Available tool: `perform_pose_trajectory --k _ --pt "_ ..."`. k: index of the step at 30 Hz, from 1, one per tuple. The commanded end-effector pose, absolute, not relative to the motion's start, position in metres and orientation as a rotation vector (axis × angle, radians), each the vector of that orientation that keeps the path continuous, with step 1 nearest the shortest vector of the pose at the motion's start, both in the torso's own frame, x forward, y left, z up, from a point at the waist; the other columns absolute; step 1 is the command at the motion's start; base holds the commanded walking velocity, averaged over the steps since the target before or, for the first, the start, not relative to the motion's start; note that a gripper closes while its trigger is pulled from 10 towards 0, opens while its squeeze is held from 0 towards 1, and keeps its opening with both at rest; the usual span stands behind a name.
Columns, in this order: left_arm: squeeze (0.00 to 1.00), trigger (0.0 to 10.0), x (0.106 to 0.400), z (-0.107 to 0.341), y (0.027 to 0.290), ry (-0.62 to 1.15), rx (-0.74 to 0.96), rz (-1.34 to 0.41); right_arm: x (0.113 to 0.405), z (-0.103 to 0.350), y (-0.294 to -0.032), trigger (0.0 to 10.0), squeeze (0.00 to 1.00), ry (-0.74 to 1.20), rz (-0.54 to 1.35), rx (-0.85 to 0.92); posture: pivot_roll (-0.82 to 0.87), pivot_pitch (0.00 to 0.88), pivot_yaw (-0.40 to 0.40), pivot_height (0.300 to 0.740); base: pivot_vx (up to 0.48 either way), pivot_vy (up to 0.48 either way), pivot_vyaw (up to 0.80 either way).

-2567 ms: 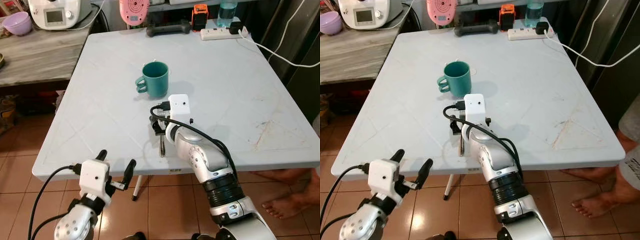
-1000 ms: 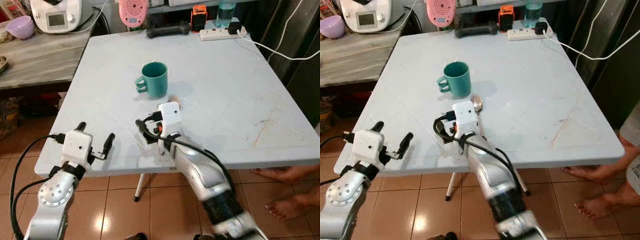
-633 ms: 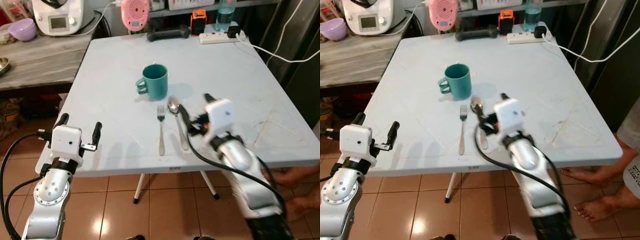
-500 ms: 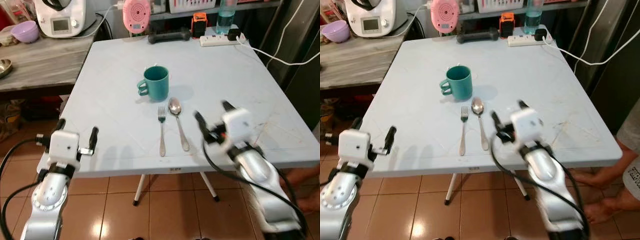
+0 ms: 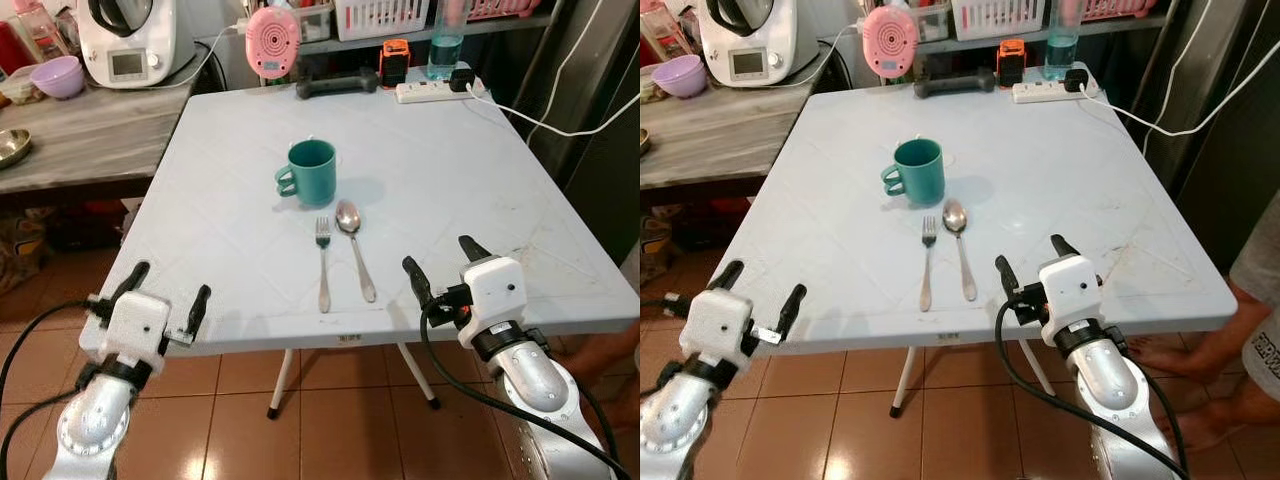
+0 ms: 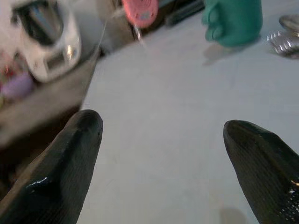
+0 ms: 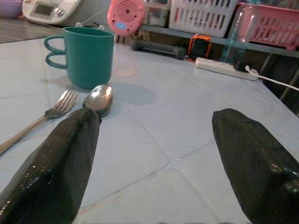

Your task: Setting the table

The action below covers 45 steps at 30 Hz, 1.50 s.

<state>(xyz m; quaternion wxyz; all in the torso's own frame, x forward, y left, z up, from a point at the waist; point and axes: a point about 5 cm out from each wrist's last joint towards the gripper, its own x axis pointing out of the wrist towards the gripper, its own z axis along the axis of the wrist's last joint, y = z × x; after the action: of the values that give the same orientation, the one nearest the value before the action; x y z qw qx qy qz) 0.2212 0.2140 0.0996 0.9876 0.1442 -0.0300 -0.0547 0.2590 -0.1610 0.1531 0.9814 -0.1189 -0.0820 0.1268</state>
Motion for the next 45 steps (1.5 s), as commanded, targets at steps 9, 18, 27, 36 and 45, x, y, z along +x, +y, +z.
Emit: perform_pose_trajectory --k 9,18,27,36,45 --pt "0.0 10.0 0.181 0.082 0.219 0.048 0.243 0.005 0.244 0.146 -0.168 10.0 0.0 -0.126 0.225 -0.232 -0.19 0.087 0.135 0.74 0.0 0.0 0.0" --pt "0.0 10.0 0.188 0.079 0.218 0.035 0.226 -0.006 0.252 0.146 -0.163 10.0 0.0 -0.117 0.246 -0.213 -0.17 0.094 0.13 0.74 0.0 0.0 -0.14" --pt "0.0 10.0 0.202 0.091 0.213 0.006 0.188 0.007 0.255 0.149 -0.157 10.0 0.0 -0.13 0.262 -0.206 -0.18 0.102 0.134 0.74 0.0 0.0 -0.72" --pt "0.0 10.0 0.208 0.098 0.208 -0.004 0.181 -0.013 0.26 0.153 -0.152 10.0 0.0 -0.157 0.266 -0.252 -0.18 0.1 0.137 0.74 0.0 0.0 0.48" --pt "0.0 10.0 0.212 0.102 0.202 -0.013 0.183 -0.02 0.263 0.155 -0.151 10.0 0.0 -0.166 0.261 -0.252 -0.18 0.102 0.142 0.74 0.0 0.0 0.78"
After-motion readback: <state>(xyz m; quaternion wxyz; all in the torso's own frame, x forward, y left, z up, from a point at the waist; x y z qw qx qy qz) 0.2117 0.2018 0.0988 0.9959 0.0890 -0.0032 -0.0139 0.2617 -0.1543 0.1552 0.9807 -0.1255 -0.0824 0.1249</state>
